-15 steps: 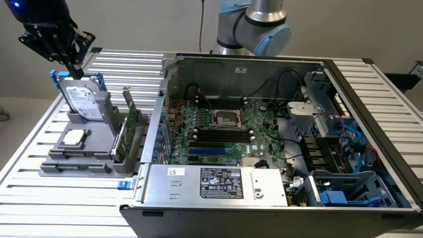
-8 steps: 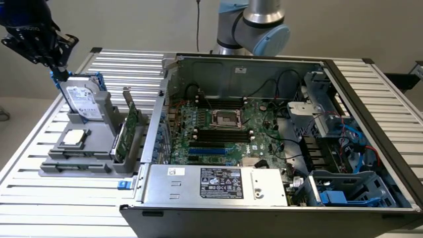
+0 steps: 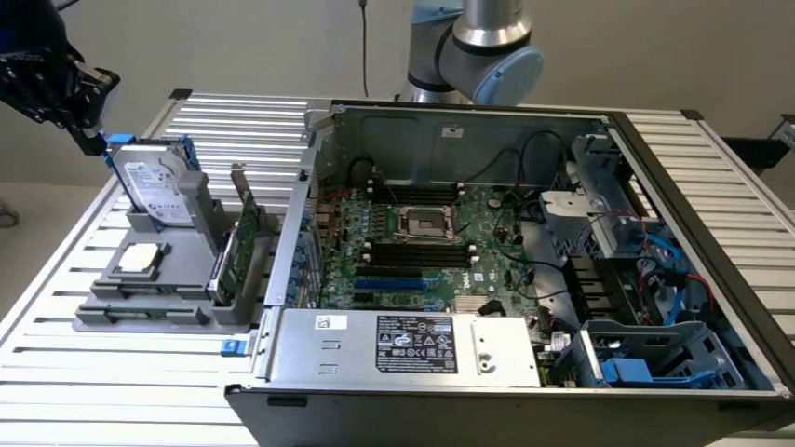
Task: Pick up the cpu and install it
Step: 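Reach for the cpu, then pick up the cpu and move it towards the insertion slot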
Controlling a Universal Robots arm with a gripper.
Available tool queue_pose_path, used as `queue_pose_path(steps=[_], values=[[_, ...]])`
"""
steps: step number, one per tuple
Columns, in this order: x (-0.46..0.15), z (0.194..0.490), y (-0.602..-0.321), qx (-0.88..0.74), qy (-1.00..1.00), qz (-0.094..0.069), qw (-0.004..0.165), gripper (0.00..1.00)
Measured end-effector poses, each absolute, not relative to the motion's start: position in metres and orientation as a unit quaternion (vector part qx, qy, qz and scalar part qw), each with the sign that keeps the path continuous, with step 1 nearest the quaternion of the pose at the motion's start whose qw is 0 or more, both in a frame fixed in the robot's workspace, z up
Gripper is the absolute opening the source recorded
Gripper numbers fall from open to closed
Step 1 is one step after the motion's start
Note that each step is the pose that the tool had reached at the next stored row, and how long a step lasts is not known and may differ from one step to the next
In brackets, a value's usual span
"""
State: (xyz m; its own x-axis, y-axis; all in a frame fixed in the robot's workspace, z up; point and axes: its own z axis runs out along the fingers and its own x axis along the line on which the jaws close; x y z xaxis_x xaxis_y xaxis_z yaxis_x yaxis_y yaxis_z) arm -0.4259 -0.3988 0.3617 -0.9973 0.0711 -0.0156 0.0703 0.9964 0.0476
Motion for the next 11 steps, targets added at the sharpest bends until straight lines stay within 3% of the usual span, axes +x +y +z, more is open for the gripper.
queue_pose_path(steps=[11], values=[[-0.4260,0.3617,-0.3988,0.035,0.999,0.024,0.009,0.11]])
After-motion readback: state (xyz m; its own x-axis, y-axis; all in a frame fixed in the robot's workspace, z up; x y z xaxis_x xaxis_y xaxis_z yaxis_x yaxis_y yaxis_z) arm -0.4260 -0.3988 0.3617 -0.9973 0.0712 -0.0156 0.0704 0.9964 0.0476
